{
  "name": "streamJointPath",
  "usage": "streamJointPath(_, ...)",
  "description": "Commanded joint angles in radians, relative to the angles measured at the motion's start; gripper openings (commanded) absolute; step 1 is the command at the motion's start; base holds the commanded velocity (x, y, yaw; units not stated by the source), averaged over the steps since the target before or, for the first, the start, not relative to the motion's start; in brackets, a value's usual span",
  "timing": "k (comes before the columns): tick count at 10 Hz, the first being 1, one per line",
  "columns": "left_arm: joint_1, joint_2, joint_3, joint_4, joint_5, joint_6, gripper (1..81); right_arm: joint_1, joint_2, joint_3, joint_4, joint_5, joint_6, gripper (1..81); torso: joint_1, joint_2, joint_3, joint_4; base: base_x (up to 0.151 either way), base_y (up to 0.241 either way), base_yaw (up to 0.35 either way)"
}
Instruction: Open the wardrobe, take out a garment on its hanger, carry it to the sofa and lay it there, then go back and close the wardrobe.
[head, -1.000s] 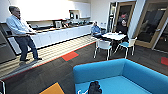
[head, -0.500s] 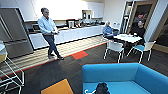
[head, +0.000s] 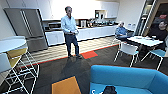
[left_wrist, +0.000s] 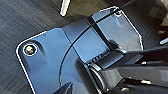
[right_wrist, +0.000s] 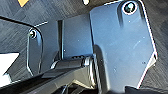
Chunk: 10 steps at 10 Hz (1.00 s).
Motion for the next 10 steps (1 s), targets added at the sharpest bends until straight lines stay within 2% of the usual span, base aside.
streamJointPath(1,-0.045,0.017,-0.023,0.008,0.046,0.003,81.1,0.041,0.008,0.004,-0.004,-0.062,-0.004,81.1,0.000,0.000,0.000,0.000,0.000,0.000,0.337)
streamJointPath(10,-0.042,0.054,-0.025,0.001,0.046,0.002,81.1,0.036,0.007,0.001,-0.005,-0.062,-0.006,81.1,0.000,0.000,0.000,0.000,0.000,0.000,0.337)
